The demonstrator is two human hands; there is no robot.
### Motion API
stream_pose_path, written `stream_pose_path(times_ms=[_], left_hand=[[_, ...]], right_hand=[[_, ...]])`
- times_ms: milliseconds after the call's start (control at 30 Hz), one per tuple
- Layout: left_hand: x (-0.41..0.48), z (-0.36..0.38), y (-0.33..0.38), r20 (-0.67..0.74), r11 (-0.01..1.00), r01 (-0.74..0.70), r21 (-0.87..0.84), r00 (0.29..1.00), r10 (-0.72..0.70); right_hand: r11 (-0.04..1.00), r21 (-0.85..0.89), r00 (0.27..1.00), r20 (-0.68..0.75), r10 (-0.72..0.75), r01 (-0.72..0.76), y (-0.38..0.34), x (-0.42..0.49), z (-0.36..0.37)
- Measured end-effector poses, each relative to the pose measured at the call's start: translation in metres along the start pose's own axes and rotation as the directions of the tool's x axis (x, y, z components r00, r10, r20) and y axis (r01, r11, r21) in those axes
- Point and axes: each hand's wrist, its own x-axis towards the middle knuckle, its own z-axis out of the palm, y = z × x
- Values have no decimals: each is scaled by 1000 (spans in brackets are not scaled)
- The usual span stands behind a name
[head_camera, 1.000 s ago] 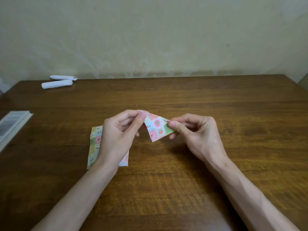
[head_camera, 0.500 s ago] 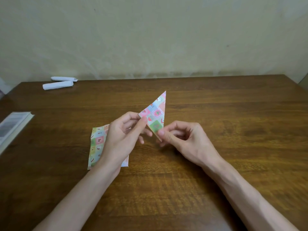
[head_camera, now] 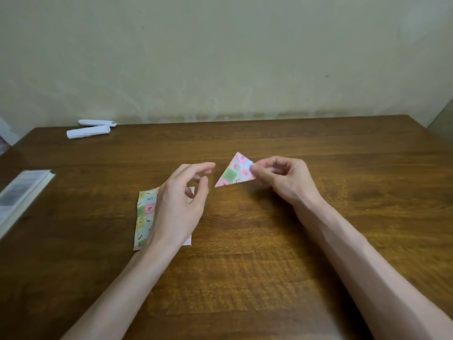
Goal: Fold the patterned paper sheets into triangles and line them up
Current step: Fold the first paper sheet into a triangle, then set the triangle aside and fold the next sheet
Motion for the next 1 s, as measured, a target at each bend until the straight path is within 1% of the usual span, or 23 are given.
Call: stream_pose_path(times_ms=[67, 133, 167, 233, 367, 500, 600, 667, 733, 767, 800, 867, 933, 1000], left_hand=[[1, 0, -4, -41, 1000, -8, 17, 999, 9], [2, -3, -7, -70, 999, -17, 32, 997, 19], [3, -4, -7, -79, 999, -27, 39, 996, 30], [4, -8, -6, -91, 998, -45, 48, 995, 50], [4, -9, -7, -106, 997, -63, 50, 992, 68], [5, -13, -12, -125, 999, -24, 44, 992, 29], [7, -25, -15, -171, 999, 47, 12, 984, -44], [9, -35, -18, -202, 994, 110, -5, 973, -108], [13, -47, -22, -194, 985, 174, 22, 967, -167], [15, -53, -26, -163, 978, 203, 54, 968, -192], [17, -58, -29, -115, 969, 228, 97, 969, -217], [20, -67, -36, -11, 939, 275, 205, 960, -278], [19, -70, -41, 29, 911, 297, 286, 948, -318], [19, -70, -42, 40, 907, 297, 299, 946, -323]], right_hand=[[1000, -22, 996, -83, -19, 17, 2, 21, 6], [986, -158, 985, -151, -79, 55, 6, 43, 12], [969, -237, 981, -162, -108, 68, 7, 52, 14], [928, -366, 978, -154, -139, 74, 10, 65, 18], [842, -536, 981, -123, -151, 62, 13, 81, 22], [767, -640, 981, -110, -157, 51, 10, 82, 25], [735, -668, 953, -132, -272, 117, 7, 69, 32], [726, -649, 932, -69, -355, 228, 8, 52, 41], [698, -617, 913, 85, -400, 363, 8, 32, 54], [697, -588, 903, 158, -400, 411, 9, 21, 62], [706, -557, 897, 212, -389, 438, 10, 12, 68], [725, -511, 887, 272, -373, 461, 12, -4, 79], [728, -498, 882, 303, -362, 470, 15, -15, 90], [708, -532, 885, 312, -346, 465, 16, -22, 100]])
